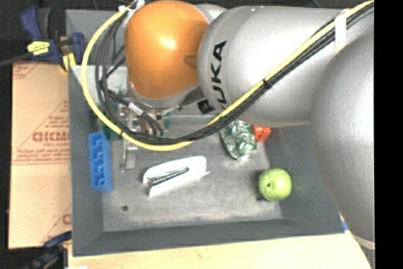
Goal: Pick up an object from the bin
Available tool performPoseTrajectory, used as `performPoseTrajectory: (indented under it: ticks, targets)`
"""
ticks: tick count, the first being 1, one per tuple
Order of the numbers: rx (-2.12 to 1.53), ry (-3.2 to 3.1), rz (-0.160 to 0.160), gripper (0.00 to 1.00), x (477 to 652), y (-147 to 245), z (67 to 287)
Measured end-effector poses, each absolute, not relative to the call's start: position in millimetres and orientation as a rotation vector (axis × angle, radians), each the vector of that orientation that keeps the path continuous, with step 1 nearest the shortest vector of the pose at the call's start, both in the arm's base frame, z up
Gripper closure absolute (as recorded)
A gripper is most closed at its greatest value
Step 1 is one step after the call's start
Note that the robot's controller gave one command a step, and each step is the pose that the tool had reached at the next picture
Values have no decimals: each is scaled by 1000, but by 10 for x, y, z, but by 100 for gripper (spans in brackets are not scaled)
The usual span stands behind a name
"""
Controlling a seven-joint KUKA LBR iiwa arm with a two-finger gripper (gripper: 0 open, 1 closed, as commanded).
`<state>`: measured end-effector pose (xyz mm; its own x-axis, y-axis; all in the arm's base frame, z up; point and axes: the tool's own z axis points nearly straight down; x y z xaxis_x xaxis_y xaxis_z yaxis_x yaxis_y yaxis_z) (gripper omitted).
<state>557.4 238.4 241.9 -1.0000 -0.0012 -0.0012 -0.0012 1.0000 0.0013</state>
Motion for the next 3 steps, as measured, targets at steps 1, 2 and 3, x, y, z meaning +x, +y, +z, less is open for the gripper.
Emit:
performPoseTrajectory:
  ticks: [1, 2, 3]
  targets:
    - [62, 3132, 8, 0, 5412, 2094, 2008]
    - [188, 3131, 6, 0, 5676, 1532, 1533]
    - [262, 3122, 0, 0, 5810, 1302, 964]
